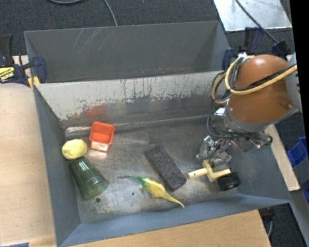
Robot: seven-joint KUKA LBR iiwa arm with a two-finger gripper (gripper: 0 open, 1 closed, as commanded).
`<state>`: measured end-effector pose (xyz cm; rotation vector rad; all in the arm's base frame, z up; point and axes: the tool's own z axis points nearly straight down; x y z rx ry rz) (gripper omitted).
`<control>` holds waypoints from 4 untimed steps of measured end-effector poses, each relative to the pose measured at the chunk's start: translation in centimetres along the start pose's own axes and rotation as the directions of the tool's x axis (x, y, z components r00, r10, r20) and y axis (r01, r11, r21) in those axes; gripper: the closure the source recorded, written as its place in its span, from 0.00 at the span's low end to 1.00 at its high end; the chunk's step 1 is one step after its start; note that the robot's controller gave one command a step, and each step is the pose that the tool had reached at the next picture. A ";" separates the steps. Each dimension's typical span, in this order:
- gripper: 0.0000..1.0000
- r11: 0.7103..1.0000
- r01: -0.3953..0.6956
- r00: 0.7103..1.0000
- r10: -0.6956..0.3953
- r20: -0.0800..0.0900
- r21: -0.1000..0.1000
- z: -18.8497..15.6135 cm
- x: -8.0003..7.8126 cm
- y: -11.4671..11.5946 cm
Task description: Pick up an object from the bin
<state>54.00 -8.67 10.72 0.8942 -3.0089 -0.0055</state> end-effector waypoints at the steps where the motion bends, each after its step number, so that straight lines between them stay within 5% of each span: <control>1: 1.00 1.000 0.002 1.000 -0.002 0.000 0.002 -1.5 -0.1 -0.1; 2: 1.00 0.999 0.049 0.999 -0.049 0.012 0.016 -2.8 -1.8 -1.2; 3: 1.00 0.979 0.205 0.979 -0.205 -0.005 -0.008 -2.7 -0.8 -0.9; 4: 1.00 0.999 0.034 0.999 -0.034 0.004 0.005 -14.7 -1.9 -2.8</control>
Offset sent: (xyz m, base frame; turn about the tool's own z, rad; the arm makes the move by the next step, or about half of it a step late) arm 0.0469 0.0051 -0.0372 -0.2830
